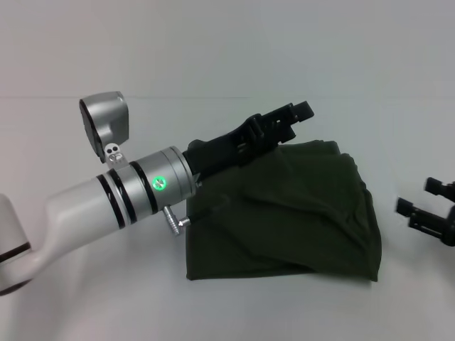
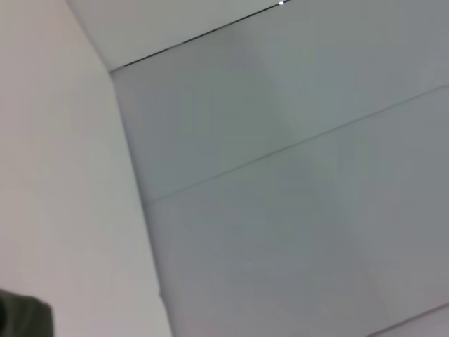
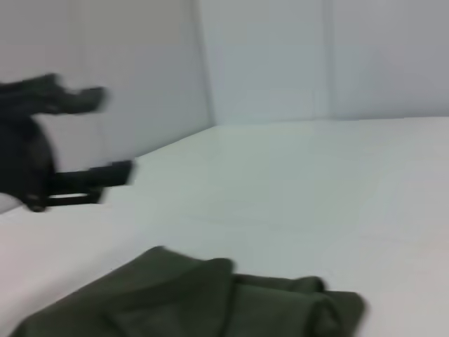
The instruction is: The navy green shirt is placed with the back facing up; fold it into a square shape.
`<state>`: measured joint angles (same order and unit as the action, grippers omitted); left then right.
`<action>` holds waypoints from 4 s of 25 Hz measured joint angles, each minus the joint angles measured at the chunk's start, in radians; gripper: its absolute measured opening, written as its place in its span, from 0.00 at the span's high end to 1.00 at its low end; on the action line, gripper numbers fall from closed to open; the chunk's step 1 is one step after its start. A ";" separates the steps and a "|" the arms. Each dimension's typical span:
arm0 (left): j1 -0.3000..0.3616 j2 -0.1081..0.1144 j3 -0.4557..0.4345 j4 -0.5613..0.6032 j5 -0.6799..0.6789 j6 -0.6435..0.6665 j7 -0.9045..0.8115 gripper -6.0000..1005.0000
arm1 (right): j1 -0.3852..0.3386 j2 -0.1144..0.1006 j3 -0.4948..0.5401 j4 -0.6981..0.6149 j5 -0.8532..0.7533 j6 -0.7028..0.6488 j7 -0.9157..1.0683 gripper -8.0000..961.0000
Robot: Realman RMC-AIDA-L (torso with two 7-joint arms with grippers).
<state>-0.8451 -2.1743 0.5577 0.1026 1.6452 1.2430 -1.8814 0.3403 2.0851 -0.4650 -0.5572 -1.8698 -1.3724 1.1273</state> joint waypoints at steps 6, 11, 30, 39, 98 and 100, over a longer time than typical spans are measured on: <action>0.063 0.010 0.084 0.121 0.008 0.115 0.000 0.26 | -0.024 -0.010 0.089 -0.016 -0.007 -0.093 0.072 0.10; 0.190 0.027 0.280 0.304 0.009 0.158 0.033 0.07 | 0.007 -0.003 0.010 -0.074 -0.035 -0.178 0.106 0.10; 0.440 0.103 0.349 0.384 0.111 0.249 0.630 0.06 | 0.232 0.016 -0.263 0.046 -0.038 0.094 -0.123 0.10; 0.453 0.091 0.348 0.382 0.114 0.242 0.637 0.06 | 0.253 0.018 -0.379 0.067 -0.005 0.194 -0.141 0.10; 0.465 0.065 0.338 0.380 0.105 0.268 0.639 0.06 | 0.230 0.005 -0.642 -0.049 0.112 0.287 -0.012 0.86; 0.465 0.065 0.337 0.380 0.105 0.268 0.639 0.06 | 0.230 0.006 -0.653 -0.056 0.103 0.291 -0.012 0.83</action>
<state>-0.3804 -2.1089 0.8948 0.4830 1.7502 1.5112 -1.2425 0.5703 2.0907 -1.1182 -0.6131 -1.7665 -1.0818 1.1149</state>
